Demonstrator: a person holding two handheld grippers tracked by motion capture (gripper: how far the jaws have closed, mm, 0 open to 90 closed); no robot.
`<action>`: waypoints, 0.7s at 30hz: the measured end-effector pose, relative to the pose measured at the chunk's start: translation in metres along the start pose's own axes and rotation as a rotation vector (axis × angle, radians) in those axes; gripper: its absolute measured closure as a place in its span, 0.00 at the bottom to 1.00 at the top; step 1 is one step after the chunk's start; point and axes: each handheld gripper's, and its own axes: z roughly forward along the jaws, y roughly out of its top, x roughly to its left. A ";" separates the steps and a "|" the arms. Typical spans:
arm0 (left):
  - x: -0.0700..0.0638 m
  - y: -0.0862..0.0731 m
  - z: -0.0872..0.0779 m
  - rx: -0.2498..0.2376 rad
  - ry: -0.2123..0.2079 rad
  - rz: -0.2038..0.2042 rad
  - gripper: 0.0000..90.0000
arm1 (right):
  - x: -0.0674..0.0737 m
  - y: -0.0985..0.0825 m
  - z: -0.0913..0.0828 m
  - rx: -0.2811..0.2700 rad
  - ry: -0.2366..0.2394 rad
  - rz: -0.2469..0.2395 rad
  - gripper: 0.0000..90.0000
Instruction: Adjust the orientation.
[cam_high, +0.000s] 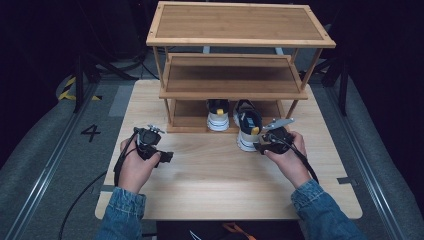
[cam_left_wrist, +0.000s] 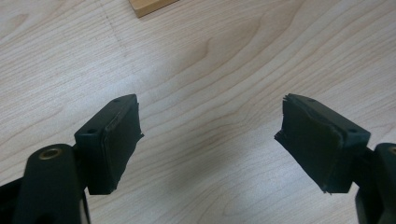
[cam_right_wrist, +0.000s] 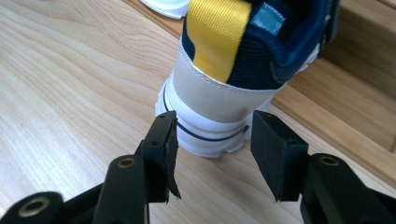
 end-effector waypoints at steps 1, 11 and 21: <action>0.000 -0.001 0.000 0.000 0.002 -0.004 0.23 | 0.001 0.000 0.002 0.002 -0.003 0.006 0.59; 0.005 -0.009 -0.005 0.000 0.012 -0.022 0.23 | -0.004 0.004 0.009 0.008 -0.046 0.018 0.69; 0.007 -0.016 -0.007 0.004 0.023 -0.037 0.23 | -0.012 0.018 0.011 -0.001 -0.019 0.000 0.73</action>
